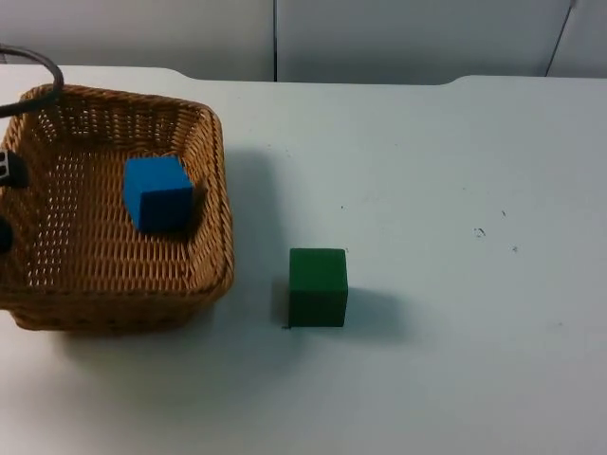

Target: Pick up the basket with the left hand and place the blue cube into the basket with the right hand.

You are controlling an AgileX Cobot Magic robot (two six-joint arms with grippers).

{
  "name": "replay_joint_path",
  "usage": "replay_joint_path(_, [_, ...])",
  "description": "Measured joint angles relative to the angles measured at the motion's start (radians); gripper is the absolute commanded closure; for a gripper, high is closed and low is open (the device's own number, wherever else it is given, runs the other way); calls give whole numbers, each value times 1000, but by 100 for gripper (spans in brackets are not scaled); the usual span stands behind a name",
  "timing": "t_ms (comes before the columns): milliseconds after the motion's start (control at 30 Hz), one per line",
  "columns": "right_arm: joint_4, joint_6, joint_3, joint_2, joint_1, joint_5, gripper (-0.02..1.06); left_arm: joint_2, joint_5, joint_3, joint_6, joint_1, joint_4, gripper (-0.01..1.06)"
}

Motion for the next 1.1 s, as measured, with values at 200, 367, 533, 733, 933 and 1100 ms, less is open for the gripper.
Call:
replay_joint_path(200, [0, 14, 120, -43, 0, -40, 22, 21, -24, 0, 24, 0, -8, 105])
replay_joint_path(367, [-2, 43, 265, -104, 0, -126, 22, 21, -41, 0, 48, 0, -10, 105])
replay_joint_path(533, [-2, 54, 335, -156, 0, -167, 22, 21, -52, 0, 60, 0, -10, 105])
replay_joint_path(733, [-2, 66, 370, -218, 0, -182, 22, 21, -67, 0, 66, 0, -4, 105])
replay_joint_path(933, [2, 72, 370, -240, 0, -183, 22, 40, -75, 0, 66, 0, 2, 105])
replay_joint_path(1100, [15, 72, 370, -244, 0, -185, 22, 80, -87, 0, 66, 0, 2, 105])
